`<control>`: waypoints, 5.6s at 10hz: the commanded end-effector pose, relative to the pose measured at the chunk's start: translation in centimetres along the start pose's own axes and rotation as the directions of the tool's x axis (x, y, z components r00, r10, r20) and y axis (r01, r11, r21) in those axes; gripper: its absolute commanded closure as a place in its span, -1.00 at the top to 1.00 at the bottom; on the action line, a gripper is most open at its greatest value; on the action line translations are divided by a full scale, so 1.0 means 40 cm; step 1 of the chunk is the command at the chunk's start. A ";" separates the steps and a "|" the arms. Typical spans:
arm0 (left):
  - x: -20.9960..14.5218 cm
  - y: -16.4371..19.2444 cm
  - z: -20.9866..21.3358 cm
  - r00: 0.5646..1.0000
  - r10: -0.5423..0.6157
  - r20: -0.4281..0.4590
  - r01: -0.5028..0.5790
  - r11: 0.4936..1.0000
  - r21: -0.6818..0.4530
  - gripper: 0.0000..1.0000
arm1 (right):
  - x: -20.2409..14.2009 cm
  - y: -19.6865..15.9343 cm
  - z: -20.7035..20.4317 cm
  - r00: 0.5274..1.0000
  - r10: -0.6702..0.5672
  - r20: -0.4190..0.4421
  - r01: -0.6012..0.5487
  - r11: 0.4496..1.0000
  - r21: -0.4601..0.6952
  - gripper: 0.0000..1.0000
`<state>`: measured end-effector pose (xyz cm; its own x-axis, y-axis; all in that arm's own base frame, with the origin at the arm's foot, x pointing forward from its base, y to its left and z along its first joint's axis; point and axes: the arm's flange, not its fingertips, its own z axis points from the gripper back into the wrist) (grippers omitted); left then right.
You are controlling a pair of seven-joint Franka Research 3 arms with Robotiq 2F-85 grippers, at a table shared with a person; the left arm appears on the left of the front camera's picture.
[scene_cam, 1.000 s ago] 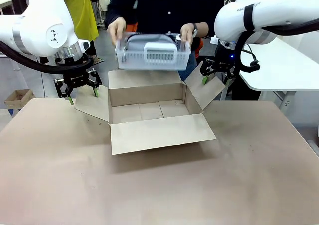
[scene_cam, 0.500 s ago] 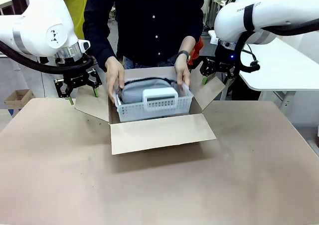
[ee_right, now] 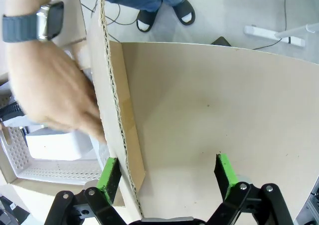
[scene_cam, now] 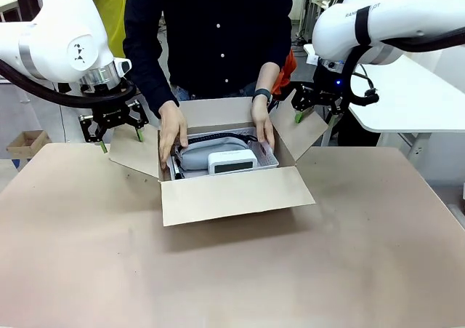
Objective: Pack the gift set into the box.
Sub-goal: Lift both hands away from the flaps of the Package Box, then press and hold the closed box until the human finishes sealing it.
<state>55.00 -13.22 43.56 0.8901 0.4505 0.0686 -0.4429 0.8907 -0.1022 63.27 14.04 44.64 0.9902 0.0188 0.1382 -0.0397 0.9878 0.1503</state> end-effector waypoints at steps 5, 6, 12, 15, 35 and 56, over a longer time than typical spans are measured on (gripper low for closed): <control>-0.022 0.051 0.087 1.000 -0.013 -0.010 0.012 0.996 -0.085 1.00 | -0.032 -0.026 0.080 0.999 0.009 0.047 -0.012 0.998 0.065 1.00; -0.042 0.126 0.164 0.999 -0.042 -0.029 0.035 0.978 -0.206 1.00 | -0.066 -0.078 0.170 0.999 0.009 0.051 -0.017 0.988 0.154 1.00; 0.135 0.695 -0.038 0.821 -0.312 -0.478 -0.414 0.251 -0.875 1.00 | -0.253 -0.657 0.197 0.947 -0.274 -0.168 0.270 0.397 0.877 1.00; 0.039 0.713 0.075 0.953 -0.197 -0.231 -0.095 0.528 -0.844 1.00 | -0.282 -0.627 0.314 0.981 -0.187 -0.059 0.158 0.578 0.800 1.00; 0.039 0.713 0.075 0.953 -0.197 -0.231 -0.095 0.528 -0.844 1.00 | -0.282 -0.627 0.314 0.981 -0.187 -0.059 0.158 0.578 0.800 1.00; 0.039 0.713 0.075 0.953 -0.197 -0.231 -0.095 0.528 -0.844 1.00 | -0.282 -0.627 0.314 0.981 -0.187 -0.059 0.158 0.578 0.800 1.00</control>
<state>43.66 13.13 43.66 0.9583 0.2392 -0.1563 -0.2382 0.3666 -0.8994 51.50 -13.00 51.35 0.9878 -0.1489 0.0448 0.0261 0.4428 0.8962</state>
